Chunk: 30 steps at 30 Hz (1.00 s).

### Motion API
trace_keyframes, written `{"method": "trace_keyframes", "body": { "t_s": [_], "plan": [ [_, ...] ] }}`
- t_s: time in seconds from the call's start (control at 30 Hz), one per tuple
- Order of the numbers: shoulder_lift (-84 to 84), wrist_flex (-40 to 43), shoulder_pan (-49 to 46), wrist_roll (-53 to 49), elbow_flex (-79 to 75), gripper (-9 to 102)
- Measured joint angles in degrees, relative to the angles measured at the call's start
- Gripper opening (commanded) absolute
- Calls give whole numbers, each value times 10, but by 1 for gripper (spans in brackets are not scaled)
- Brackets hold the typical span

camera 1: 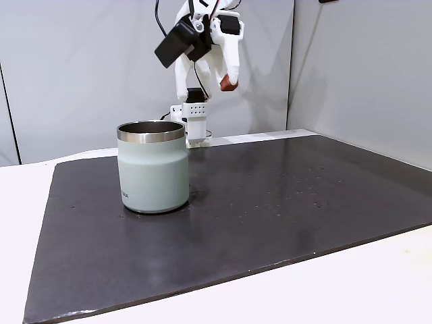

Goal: Grasp a cube and put it in the cup.

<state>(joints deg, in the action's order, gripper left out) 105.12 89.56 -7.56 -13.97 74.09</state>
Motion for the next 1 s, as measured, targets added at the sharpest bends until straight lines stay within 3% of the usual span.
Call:
{"method": "trace_keyframes", "body": {
  "t_s": [0.5,1.0],
  "plan": [
    [-61,-104,-184,-99,-24,6],
    [-207,-166,-236,-138,-87,6]
  ]
}}
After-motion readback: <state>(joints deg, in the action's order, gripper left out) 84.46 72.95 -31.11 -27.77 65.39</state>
